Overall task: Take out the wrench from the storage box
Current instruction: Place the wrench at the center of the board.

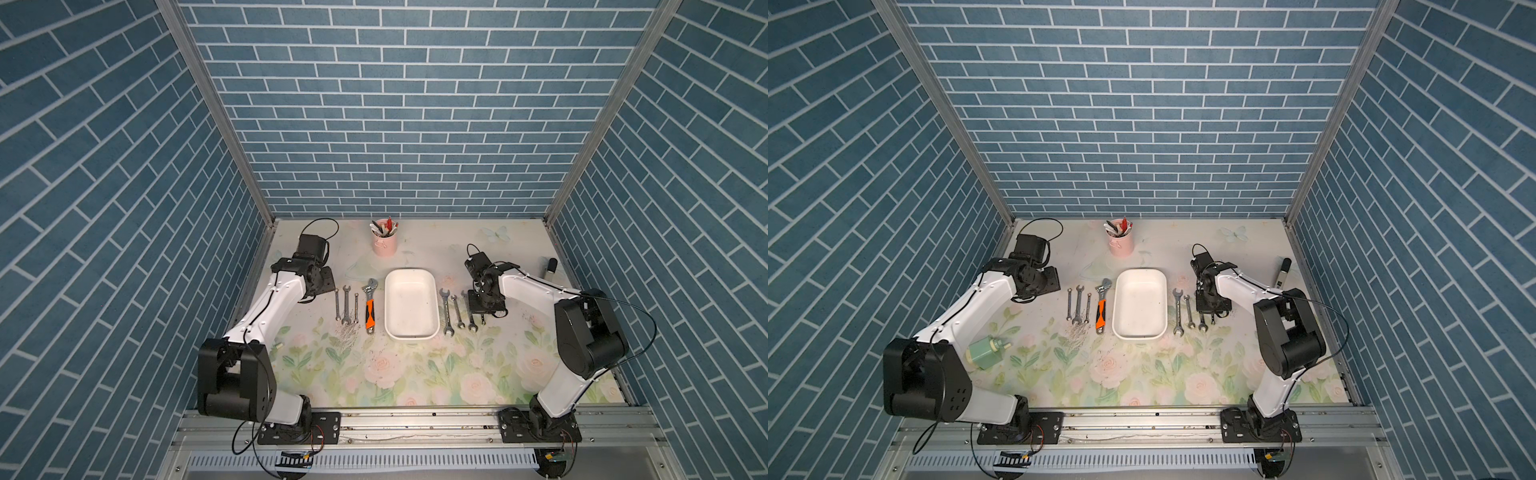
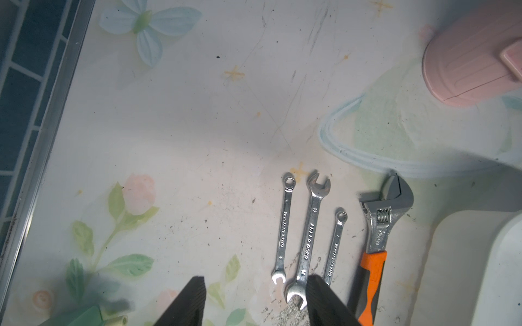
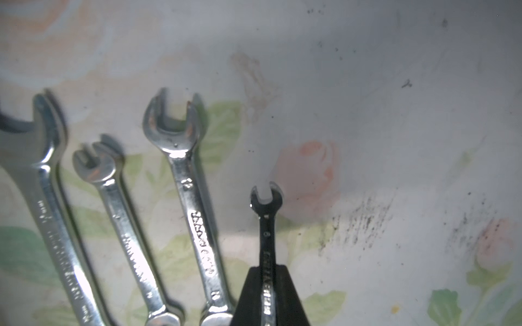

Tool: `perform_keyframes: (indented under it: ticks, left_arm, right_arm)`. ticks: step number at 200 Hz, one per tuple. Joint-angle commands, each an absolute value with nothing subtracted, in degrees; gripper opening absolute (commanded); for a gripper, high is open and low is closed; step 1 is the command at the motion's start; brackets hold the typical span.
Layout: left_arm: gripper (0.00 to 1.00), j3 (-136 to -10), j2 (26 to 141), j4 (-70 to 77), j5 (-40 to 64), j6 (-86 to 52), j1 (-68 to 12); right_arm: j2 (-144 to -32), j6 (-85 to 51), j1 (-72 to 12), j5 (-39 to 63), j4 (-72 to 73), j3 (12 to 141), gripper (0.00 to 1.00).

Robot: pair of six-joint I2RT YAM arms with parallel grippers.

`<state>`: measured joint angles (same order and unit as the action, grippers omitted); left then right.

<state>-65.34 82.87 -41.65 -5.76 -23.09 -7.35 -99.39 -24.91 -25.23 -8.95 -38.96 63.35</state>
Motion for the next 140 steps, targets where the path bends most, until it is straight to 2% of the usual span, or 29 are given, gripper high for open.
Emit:
perform_keyframes:
  ticks: [1,31,51,63,79,101,114,140]
  left_arm:
    - [0.62,-66.6,82.1,-43.0,-6.6,-23.1,-6.9]
    - [0.62,-66.5,81.8,-43.0,-6.6,-23.6,-6.9]
    - [0.63,-66.6,81.4,-42.7,-6.5,-24.0,-6.9]
    - [0.63,-66.7,81.2,-42.4,-6.4,-24.0,-6.9]
    - [0.64,-67.3,80.9,-41.7,-6.8,-24.3,-6.9]
    - [0.68,-68.2,79.7,-39.7,-8.4,-25.1,-6.9]
    - [0.73,-68.5,78.2,-37.4,-10.6,-25.8,-6.9]
    - [0.91,-66.0,74.1,-28.9,-16.7,-25.8,-6.9]
  right_arm:
    - [-98.1,-20.7,-24.5,-8.1,-34.2,61.9,0.00]
    - [-99.2,-19.5,-23.9,-7.3,-31.6,60.5,0.01]
    - [-99.5,-19.3,-23.7,-7.2,-31.2,60.2,0.10]
    - [-99.1,-19.3,-23.5,-7.3,-31.4,60.3,0.19]
    - [-97.5,-19.3,-23.4,-7.9,-32.4,60.9,0.37]
    - [-94.3,-19.2,-22.9,-9.7,-33.4,61.6,0.48]
    - [-92.0,-19.1,-22.4,-11.4,-33.5,62.1,0.56]
    - [-87.2,-18.6,-21.3,-16.2,-30.4,61.8,0.74]
